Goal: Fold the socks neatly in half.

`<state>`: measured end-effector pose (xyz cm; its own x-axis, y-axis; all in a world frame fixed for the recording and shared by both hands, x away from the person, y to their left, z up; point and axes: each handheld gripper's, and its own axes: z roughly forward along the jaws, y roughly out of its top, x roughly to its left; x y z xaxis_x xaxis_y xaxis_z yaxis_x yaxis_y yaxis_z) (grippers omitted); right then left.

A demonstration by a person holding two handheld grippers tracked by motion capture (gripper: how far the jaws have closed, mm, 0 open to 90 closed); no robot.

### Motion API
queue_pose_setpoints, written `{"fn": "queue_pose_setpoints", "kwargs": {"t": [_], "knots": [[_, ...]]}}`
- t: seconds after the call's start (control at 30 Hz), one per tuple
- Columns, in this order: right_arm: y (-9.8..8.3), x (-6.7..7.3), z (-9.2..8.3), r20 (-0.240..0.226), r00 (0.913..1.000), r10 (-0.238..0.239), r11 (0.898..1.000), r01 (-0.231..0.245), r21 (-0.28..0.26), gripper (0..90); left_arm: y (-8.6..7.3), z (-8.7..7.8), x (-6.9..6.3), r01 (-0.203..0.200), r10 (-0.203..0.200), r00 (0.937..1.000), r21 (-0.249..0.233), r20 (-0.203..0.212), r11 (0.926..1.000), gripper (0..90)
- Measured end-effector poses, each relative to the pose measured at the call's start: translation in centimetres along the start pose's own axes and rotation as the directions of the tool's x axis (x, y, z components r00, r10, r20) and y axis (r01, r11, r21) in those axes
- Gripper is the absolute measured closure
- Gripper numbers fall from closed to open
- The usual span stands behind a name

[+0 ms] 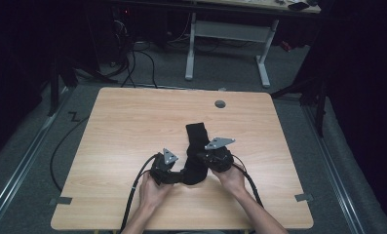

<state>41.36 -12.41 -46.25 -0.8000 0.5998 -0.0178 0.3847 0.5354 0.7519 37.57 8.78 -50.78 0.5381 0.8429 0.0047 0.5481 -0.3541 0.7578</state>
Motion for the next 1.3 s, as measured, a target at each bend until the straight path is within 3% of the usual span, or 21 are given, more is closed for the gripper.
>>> {"fn": "queue_pose_setpoints", "kwargs": {"t": [0.33, 0.7, 0.93, 1.07, 1.17, 1.27, 1.3], "knots": [[-0.5, 1.8, -1.6, -0.078, 0.9967, -0.024, 1.0, 0.024, 0.004, 87.6, -0.1, -0.1, 0.2, 0.013, -0.013, 0.9999, 0.0, -0.005, 0.9999, 29.3], [-1.2, 3.4, -1.9, -0.132, 0.9906, -0.037, 0.999, 0.042, 0.031, 87.5, -0.1, 0.0, 0.1, 0.01, -0.009, 0.9996, 0.007, -0.027, 0.9999, 29.1], [-2.6, 3.6, 0.1, -0.115, 0.9925, -0.042, 0.994, 0.054, 0.1, 86.5, -0.2, -0.4, 0.4, 0.027, -0.027, 0.9992, 0.002, -0.031, 0.9996, 29.3], [-3.1, 3.4, 0.6, -0.122, 0.9917, -0.039, 0.993, 0.052, 0.104, 82.0, -0.1, -1.2, 0.6, 0.035, -0.036, 0.9983, -0.025, -0.047, 0.9991, 29.5], [-3.1, 3.4, 0.2, -0.121, 0.9921, -0.032, 0.996, 0.043, 0.084, 78.1, 0.3, -1.9, 0.6, 0.037, -0.039, 0.9984, -0.056, -0.041, 0.9977, 29.9], [-2.6, 3.0, -0.9, -0.095, 0.9953, -0.022, 1.0, 0.024, 0.016, 76.7, 0.8, -2.0, 0.3, 0.031, -0.032, 0.9993, -0.063, -0.018, 0.9975, 30.1], [-2.6, 3.0, -0.9, -0.095, 0.9953, -0.022, 1.0, 0.024, 0.016, 76.7, 0.9, -1.9, 0.2, 0.027, -0.027, 0.9996, -0.06, -0.011, 0.9978, 30.1]]}}
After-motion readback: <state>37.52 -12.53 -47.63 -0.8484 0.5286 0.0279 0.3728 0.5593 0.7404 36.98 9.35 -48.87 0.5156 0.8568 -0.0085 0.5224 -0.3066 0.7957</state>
